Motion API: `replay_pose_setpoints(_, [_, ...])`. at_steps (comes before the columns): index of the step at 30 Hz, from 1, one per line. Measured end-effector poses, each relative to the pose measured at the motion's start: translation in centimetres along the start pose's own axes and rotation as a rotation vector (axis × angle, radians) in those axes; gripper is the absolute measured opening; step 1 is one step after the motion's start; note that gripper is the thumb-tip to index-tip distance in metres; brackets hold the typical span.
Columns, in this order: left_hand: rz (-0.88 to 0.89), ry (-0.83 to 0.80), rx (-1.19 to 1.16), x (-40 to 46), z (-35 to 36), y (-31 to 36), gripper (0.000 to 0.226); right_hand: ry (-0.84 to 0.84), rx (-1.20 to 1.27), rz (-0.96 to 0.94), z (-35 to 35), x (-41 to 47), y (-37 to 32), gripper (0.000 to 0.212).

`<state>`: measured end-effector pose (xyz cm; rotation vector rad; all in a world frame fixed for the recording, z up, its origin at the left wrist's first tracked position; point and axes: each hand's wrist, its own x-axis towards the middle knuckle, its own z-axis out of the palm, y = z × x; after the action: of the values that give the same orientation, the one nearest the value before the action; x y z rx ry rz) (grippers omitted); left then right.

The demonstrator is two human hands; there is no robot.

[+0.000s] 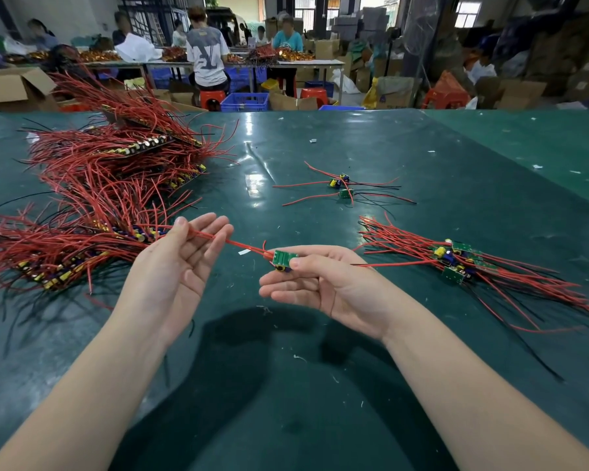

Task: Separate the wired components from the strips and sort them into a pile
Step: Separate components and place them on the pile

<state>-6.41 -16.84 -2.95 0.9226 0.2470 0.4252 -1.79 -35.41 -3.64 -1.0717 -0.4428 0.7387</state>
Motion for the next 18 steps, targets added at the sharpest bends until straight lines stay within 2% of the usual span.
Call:
replay_pose_setpoints(4, [-0.019,-0.005,-0.006,0.06,-0.1,-0.09,0.031,0.012,0.048,0.02,0.02,-0.02,-0.12,0.024])
replay_pose_setpoints(8, [-0.028,-0.006,0.003,0.01,-0.19,-0.3,0.036,0.05,0.13,0.045,0.13,0.0,-0.21,0.038])
replay_pose_setpoints(12, [-0.026,-0.017,0.01,0.02,-0.12,-0.19,0.055,0.075,0.09,0.029,0.05,0.13,-0.07,0.03])
replay_pose_setpoints(18, [-0.021,-0.034,0.0,0.05,-0.17,-0.15,0.055,0.108,0.063,0.023,0.0,0.27,0.19,0.032])
